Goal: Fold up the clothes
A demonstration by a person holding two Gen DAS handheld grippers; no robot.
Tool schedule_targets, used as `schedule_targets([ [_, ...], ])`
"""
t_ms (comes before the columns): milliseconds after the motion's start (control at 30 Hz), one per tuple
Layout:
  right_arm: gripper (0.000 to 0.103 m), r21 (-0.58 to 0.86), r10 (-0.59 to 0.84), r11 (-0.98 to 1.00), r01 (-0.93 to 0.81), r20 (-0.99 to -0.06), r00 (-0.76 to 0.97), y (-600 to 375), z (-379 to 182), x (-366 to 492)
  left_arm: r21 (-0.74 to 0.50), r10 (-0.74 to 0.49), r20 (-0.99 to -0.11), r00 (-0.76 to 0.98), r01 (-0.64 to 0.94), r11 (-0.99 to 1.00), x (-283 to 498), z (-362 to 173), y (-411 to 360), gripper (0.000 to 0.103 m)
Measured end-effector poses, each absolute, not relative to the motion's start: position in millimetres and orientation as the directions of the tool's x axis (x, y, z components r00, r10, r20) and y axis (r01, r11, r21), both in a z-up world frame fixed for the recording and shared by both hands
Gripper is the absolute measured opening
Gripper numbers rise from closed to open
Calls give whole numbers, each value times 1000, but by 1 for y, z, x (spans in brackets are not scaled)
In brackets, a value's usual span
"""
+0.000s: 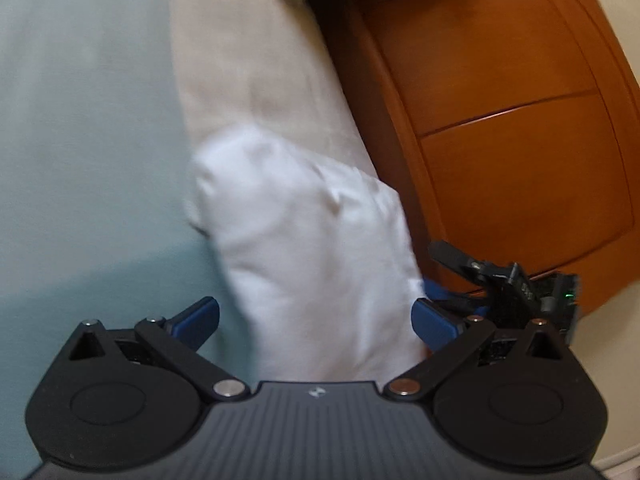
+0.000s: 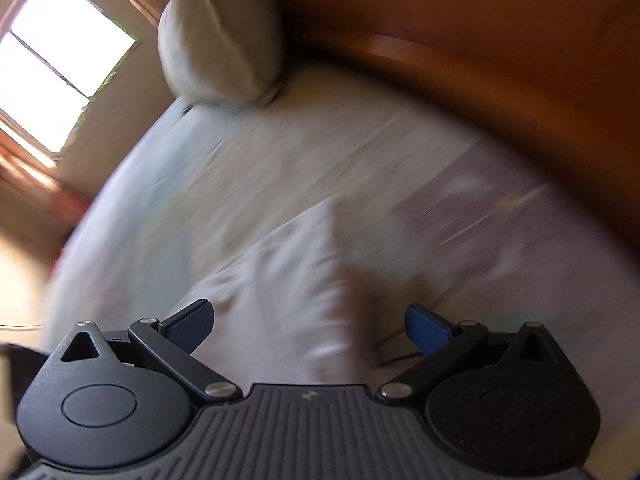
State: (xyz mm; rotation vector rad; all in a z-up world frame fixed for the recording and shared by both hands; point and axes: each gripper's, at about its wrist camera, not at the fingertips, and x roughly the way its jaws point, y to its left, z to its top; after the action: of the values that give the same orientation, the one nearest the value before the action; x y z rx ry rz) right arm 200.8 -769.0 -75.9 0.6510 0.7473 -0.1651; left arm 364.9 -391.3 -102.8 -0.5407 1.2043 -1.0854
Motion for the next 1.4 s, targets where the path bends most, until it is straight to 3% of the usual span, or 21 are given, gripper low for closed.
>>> schedule_targets([
  [200, 103, 235, 55, 968, 90, -549, 834, -692, -49, 173, -760, -894, -445, 42, 510, 403, 364, -72, -362, 101],
  [300, 103, 77, 6, 996, 51, -610, 792, -665, -78, 185, -801, -916, -397, -53, 508, 318, 360, -83, -390, 101],
  [367, 103, 20, -46, 997, 80, -672, 740, -663, -99, 195, -764, -886, -463, -32, 520, 381, 354, -100, -401, 100],
  [433, 103, 3, -69, 995, 96, -671, 738, -662, -103, 191, -738, -857, -514, -32, 526, 423, 349, -115, -407, 95],
  [633, 103, -10, -105, 992, 129, -647, 756, -655, -104, 177, -697, -882, -466, 69, 586, 414, 351, -78, -366, 99],
  [900, 103, 95, -12, 992, 79, -561, 828, -627, -87, 154, -820, -853, -519, -59, 315, 477, 400, -129, -379, 99],
  [1067, 103, 164, 26, 983, 79, -557, 830, -621, -87, 152, -867, -908, -405, 104, 270, 418, 424, -129, -391, 99],
  [1200, 103, 148, 36, 987, 58, -563, 825, -612, -86, 160, -884, -947, -281, 154, 342, 318, 433, -97, -368, 99],
  [1300, 103, 103, 4, 993, 65, -558, 830, -605, -77, 183, -759, -883, -420, 208, 453, 468, 426, -74, -348, 99],
  [1400, 103, 26, -89, 992, 127, -574, 814, -599, -69, 226, -555, -774, -565, 287, 561, 613, 408, -64, -338, 99],
])
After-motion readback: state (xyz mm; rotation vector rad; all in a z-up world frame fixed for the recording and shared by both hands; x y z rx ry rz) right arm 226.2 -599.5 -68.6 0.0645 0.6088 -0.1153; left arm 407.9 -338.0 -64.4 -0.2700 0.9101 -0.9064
